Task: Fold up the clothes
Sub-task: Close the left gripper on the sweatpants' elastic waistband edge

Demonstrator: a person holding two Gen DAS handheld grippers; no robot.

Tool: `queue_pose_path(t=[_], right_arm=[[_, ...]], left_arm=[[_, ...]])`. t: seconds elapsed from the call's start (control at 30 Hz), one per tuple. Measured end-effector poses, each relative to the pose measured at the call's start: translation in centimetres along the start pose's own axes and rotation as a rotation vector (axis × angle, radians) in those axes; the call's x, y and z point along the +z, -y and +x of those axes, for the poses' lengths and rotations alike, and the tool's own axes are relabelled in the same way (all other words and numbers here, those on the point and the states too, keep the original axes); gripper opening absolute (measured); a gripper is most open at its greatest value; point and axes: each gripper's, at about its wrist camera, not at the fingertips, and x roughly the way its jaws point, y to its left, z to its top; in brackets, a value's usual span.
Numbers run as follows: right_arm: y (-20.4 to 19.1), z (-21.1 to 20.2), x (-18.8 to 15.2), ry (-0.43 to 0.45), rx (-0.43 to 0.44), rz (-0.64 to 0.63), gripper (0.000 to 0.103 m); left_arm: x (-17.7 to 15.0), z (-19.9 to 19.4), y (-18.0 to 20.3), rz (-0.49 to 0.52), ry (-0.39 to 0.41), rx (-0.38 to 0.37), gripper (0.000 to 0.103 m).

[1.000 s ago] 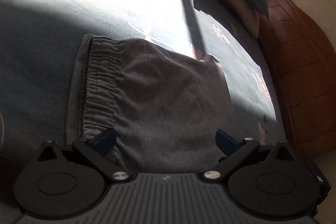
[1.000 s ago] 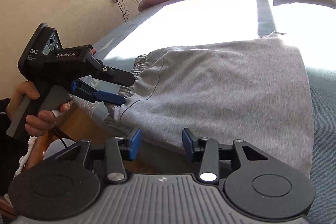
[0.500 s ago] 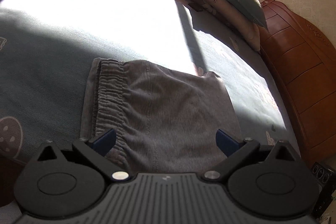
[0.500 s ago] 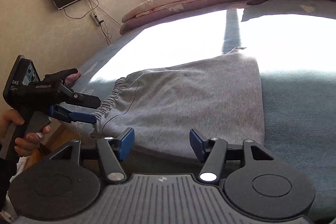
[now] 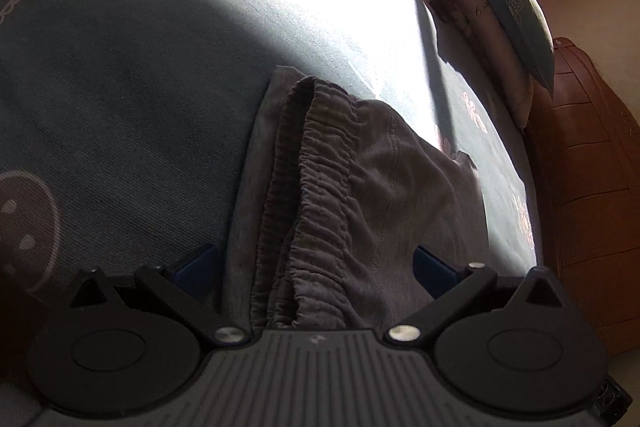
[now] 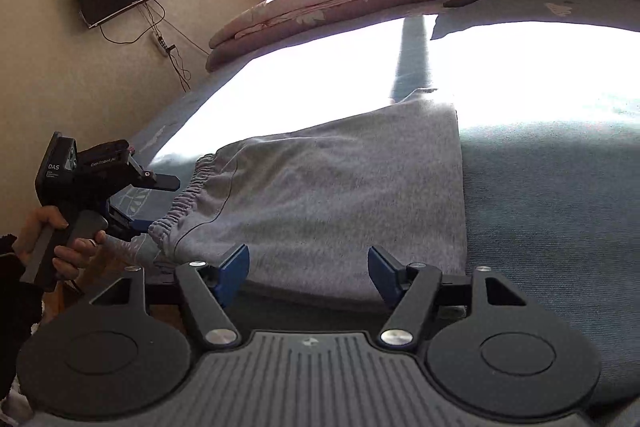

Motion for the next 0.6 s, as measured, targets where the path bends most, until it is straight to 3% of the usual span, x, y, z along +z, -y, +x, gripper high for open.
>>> queue_pose_path(t=[0.13, 0.43, 0.6], right_arm=[[0.1, 0.8, 0.0, -0.028, -0.019, 0.003, 0.071], [-0.5, 2.9, 0.3, -0.082, -0.057, -0.022, 0.071], [-0.6, 3.6, 0.4, -0.089, -0.051, -0.023, 0.071]], left_arm=[[1.1, 1.0, -0.5, -0.028, -0.023, -0.071, 0.102], [4.9, 3.8, -0.1, -0.008, -0.065, -0.152, 0.102], [3.2, 3.5, -1.1, -0.028, -0.101, -0.222, 0.102]])
